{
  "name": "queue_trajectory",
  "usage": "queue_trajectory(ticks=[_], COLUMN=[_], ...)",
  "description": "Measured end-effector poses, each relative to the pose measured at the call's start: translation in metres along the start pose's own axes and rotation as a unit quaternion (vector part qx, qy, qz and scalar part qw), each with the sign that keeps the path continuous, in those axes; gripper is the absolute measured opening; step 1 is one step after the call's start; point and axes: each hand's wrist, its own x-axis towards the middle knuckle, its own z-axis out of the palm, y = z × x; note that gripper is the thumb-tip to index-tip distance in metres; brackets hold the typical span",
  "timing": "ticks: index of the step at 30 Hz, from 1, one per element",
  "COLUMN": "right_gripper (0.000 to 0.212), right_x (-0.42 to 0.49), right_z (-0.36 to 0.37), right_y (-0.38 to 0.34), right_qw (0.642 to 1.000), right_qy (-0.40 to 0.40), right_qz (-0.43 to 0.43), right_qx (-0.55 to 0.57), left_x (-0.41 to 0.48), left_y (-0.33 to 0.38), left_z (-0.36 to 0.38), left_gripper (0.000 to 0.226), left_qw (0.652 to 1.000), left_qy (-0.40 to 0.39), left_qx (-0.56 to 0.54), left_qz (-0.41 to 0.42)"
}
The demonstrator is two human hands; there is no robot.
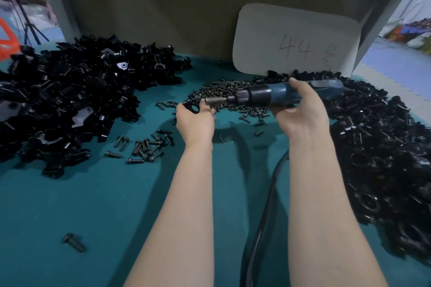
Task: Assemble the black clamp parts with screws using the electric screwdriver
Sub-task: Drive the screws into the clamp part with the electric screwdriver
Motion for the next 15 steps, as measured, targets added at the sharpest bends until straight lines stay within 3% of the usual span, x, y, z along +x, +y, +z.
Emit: queue_trajectory(ticks=[2, 5, 9, 15], right_gripper=[0.012, 0.016, 0.049, 0.052], right_x=[0.001, 0.003, 0.005, 0.011], right_z=[0.002, 0.001, -0.001, -0.005], right_y=[0.003, 0.008, 0.009, 0.007], right_qw=[1.000, 0.999, 0.995, 0.990], right_qy=[0.004, 0.011, 0.025, 0.066], right_qz=[0.015, 0.015, -0.017, -0.048], right_qx=[0.021, 0.048, 0.098, 0.111], left_x=[-0.003, -0.004, -0.006, -0.005], left_y=[-0.003, -0.007, -0.010, -0.014], left_z=[-0.002, -0.003, -0.002, -0.001], left_gripper=[0.017, 0.023, 0.026, 0.030], left_qw=[0.994, 0.973, 0.943, 0.914], left_qy=[0.014, 0.003, 0.006, -0.017], left_qx=[0.086, 0.207, 0.302, 0.382], left_qz=[0.058, 0.099, 0.137, 0.138])
